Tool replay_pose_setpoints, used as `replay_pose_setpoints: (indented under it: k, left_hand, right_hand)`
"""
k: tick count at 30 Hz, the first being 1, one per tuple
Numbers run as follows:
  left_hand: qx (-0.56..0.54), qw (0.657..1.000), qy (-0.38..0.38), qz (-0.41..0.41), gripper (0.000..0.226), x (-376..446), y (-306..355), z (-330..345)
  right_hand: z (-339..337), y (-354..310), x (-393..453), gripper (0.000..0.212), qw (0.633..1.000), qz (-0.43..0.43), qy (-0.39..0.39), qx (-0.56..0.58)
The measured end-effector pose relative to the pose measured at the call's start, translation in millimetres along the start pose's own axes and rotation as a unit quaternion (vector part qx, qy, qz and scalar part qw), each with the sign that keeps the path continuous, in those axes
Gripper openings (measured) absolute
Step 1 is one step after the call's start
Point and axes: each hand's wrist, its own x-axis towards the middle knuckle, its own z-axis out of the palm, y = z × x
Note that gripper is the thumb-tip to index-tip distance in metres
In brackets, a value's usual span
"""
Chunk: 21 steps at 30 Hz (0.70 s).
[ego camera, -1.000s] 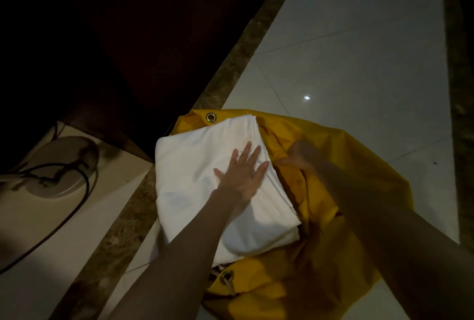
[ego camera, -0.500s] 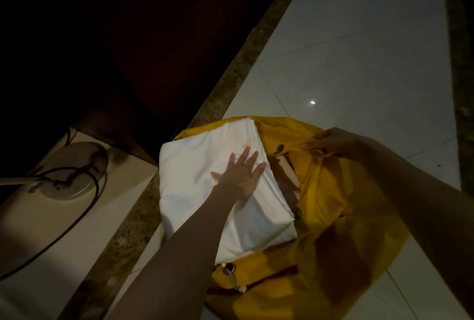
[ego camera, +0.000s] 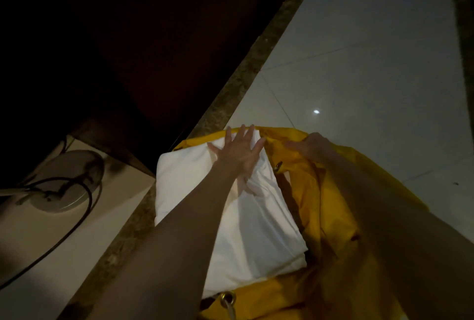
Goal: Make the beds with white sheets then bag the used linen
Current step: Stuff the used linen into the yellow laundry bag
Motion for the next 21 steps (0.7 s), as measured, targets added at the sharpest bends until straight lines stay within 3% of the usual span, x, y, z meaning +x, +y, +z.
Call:
replay_pose_setpoints:
  k: [3,6,11,16,21]
  left_hand:
    - [0.050,0.998,-0.034,0.007,0.062,6.4,2.1,11.1]
    - [0.031,0.999,-0.009,0.007,0.058,-9.9,0.5,17.8]
    - [0.051,0.999,-0.005,0.019,0.052,-36.5,-10.7,27.2]
    - [0.053,0.998,-0.030,0.017,0.053,-43.4,-16.8,21.6]
    - [0.076,0.994,-0.073,0.035,0.048,-48.4,-19.8,14.5]
  right_hand:
    - [11.8,2.1,6.2,0.075,1.000,-0.015,0.014,-0.006]
    - [14.0,1.1,9.2,0.035,0.998,-0.041,0.048,-0.011]
    - [-2.4,-4.2,4.7,0.032,0.995,-0.032,0.054,0.081]
    - [-28.6,-7.1,2.1,0.043,0.977,-0.018,0.038,0.208]
    - [-42.1,-21.8,0.2,0.048,0.968,0.009,0.044,0.246]
